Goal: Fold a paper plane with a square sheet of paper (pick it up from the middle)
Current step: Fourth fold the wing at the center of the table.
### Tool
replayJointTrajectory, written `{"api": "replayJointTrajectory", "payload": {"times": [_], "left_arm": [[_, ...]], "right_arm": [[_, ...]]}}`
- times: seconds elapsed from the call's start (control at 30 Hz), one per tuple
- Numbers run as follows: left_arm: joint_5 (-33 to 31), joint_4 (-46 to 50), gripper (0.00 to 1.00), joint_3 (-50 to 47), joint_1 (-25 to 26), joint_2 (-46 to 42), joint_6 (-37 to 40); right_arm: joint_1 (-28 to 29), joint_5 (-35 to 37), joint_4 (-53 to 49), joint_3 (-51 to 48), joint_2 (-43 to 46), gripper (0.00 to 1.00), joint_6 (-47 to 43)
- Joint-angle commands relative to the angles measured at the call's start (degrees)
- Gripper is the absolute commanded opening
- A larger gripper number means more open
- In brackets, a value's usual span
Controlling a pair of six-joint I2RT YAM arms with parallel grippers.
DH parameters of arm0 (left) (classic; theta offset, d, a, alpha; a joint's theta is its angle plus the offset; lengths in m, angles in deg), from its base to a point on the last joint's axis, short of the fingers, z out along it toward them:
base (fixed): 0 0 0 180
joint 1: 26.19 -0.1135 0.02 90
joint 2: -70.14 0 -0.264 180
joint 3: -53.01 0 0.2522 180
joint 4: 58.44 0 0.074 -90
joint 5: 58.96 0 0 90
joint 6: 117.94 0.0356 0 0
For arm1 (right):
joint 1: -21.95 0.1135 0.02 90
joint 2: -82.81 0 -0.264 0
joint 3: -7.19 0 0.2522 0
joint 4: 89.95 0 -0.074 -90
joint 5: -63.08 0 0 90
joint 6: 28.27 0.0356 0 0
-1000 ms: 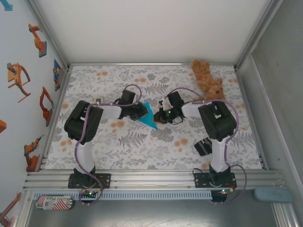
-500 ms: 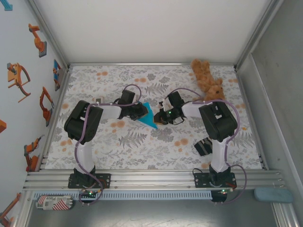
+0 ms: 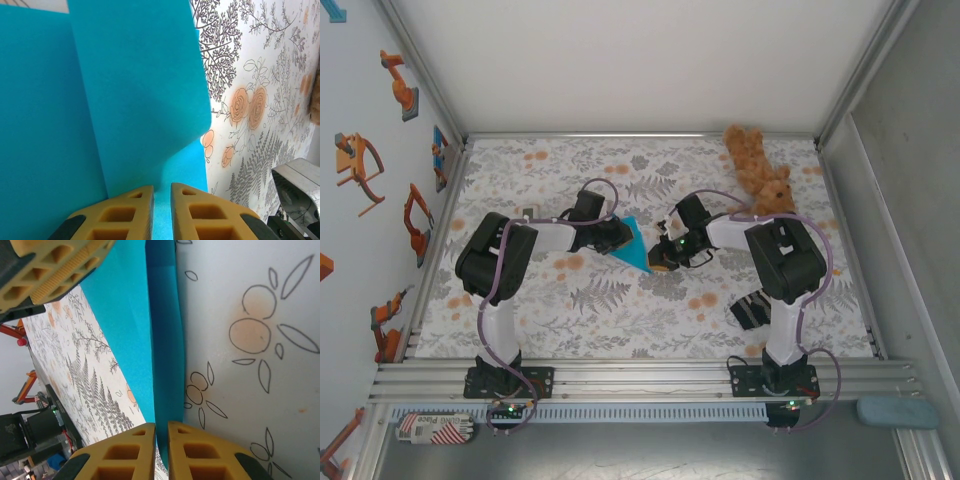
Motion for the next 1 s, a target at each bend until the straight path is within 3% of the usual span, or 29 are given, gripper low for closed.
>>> {"api": "replayJointTrajectory", "payload": {"times": [0.0, 0.33, 0.47, 0.67, 0.97], "left_arm": [[-1.87, 2.87, 0.17, -1.88, -0.4, 1.91, -0.16], [-1.83, 3.3, 0.18, -1.76, -0.44, 1.83, -0.08], [-1.94, 3.39, 0.18, -1.63, -0.44, 1.82, -0.02], [-1.89, 3.4, 0.18, -1.65, -0.42, 1.99, -0.13], [-2.03, 3.6, 0.18, -1.63, -0.43, 1.81, -0.06]], "right_arm": [[-0.17, 0.89, -2.73, -0.52, -0.37, 0.12, -1.7], [-0.17, 2.21, -2.81, 0.1, -2.34, 0.11, -1.91], [-0.15, 4.59, -2.6, -1.1, 3.19, 0.16, -0.97], [-0.81, 13.88, -2.95, -2.67, 10.34, 0.23, 0.75], [2.01, 4.89, 0.02, 3.39, 5.58, 0.13, 0.62]]}}
